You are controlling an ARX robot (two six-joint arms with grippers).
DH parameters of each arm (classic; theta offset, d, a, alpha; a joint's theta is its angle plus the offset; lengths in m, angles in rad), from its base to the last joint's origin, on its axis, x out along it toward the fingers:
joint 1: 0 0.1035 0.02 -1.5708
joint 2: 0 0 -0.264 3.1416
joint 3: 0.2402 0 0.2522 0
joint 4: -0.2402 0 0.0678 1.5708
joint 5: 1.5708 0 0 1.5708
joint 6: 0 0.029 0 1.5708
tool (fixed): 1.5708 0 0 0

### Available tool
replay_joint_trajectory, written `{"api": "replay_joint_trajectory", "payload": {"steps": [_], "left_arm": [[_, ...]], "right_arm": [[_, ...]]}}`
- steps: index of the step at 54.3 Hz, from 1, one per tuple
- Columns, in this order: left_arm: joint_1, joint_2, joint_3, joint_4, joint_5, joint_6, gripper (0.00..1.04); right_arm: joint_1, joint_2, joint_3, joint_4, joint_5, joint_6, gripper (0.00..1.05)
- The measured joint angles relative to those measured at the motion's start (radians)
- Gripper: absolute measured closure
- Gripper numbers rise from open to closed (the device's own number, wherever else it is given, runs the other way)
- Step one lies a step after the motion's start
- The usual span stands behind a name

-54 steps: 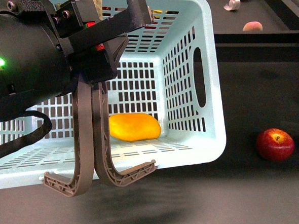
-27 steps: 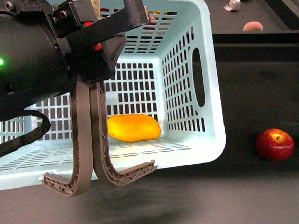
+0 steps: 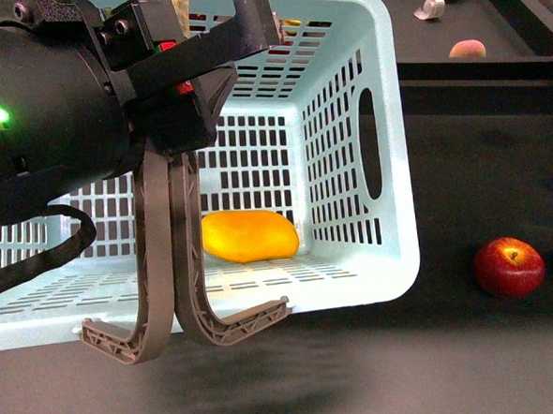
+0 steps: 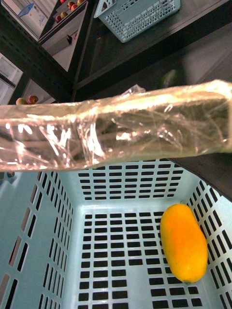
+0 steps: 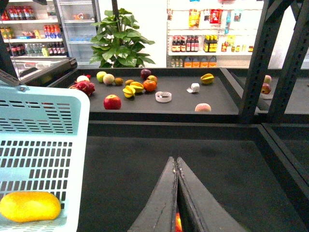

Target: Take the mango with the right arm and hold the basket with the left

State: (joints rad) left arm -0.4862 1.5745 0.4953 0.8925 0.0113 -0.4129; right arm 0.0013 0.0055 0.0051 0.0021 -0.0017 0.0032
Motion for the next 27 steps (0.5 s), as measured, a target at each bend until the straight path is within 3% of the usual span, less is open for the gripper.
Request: {"api": "replay_joint_trajectory", "payload": {"steps": [6, 16, 21, 27], "left_arm": [[0.0, 0.0, 0.0, 0.0, 0.0, 0.001, 0.96], [0.0, 0.001, 0.0, 0.003, -0.005, 0.004, 0.96], [-0.002, 0.05, -0.003, 0.123, -0.05, 0.075, 0.96], [0.031, 0.094, 0.079, 0.08, -0.12, 0.17, 0.96]], "right_arm": [[0.0, 0.0, 0.0, 0.0, 0.0, -0.002, 1.01], [0.0, 0.0, 0.0, 0.0, 0.0, -0.002, 0.65], [0.0, 0.0, 0.0, 0.0, 0.0, -0.002, 0.51], [0.0, -0.001, 0.0, 0.0, 0.0, -0.002, 0.31]]}}
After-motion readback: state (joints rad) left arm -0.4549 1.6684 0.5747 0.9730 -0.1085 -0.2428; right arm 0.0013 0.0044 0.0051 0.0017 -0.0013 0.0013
